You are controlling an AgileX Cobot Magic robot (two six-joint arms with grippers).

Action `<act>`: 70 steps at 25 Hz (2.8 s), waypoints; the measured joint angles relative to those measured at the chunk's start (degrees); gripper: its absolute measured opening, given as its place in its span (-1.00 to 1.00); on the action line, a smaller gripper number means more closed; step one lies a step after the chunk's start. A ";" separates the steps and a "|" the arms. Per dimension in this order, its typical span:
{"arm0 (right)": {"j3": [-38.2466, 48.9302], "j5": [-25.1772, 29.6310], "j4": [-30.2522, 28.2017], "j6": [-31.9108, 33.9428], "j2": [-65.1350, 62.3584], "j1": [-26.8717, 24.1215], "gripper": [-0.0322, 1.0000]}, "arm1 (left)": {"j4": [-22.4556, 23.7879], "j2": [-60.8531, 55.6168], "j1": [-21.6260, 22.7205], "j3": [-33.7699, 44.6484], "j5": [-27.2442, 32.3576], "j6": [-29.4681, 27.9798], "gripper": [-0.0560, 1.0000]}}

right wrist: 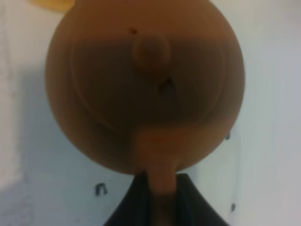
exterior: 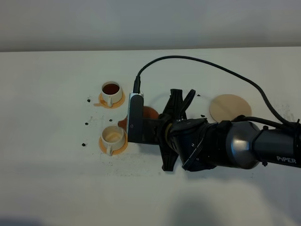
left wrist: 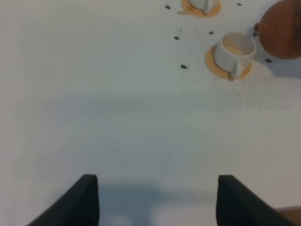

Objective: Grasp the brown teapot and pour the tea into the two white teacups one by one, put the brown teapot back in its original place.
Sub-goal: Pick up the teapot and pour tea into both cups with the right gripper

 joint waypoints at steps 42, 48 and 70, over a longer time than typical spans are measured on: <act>-1.78 6.21 -6.76 -5.19 1.92 2.30 -0.77 | 0.00 0.00 0.00 0.00 0.00 -0.07 0.08; -1.78 7.29 -7.39 -6.06 1.92 2.30 -0.77 | 0.00 0.00 0.00 0.00 0.00 -0.07 0.08; -1.78 6.56 -8.20 -6.30 1.35 3.47 -0.77 | 0.00 0.00 0.00 0.00 0.00 0.00 0.08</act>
